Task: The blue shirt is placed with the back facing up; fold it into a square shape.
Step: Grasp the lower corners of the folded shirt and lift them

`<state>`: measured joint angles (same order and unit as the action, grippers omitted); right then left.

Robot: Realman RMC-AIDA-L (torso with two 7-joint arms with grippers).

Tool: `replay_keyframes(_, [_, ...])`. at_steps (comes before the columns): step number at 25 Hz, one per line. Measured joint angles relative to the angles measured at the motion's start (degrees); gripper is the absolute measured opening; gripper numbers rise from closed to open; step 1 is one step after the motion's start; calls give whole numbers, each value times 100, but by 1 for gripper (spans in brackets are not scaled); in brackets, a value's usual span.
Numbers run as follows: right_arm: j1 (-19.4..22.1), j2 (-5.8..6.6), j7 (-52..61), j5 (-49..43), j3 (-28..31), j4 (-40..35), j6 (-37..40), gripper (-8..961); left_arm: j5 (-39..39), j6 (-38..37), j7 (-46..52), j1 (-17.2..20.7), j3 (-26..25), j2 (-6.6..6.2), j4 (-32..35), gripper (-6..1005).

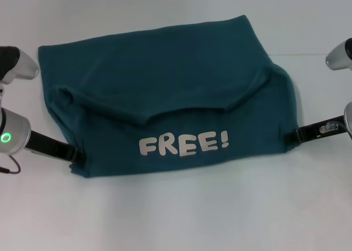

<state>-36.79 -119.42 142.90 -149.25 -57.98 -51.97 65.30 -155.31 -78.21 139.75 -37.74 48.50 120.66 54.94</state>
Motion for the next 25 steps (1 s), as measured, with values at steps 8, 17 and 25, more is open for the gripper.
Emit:
replay_keyframes(8, [91,1,-352,0,15,-761,1084,124,0,-466,-168,-34,-28,-211,-181,102])
replay_keyframes(17, [278,-26,-713,-429,-45,-1955,3408,103,-33,-2153,-488,9,-30,-488,-185,112])
replay_keyframes(25, [498,-50,-1164,-418,-260,-1998,4436,100,-57,-3102,-654,140,11,-437,-169,120])
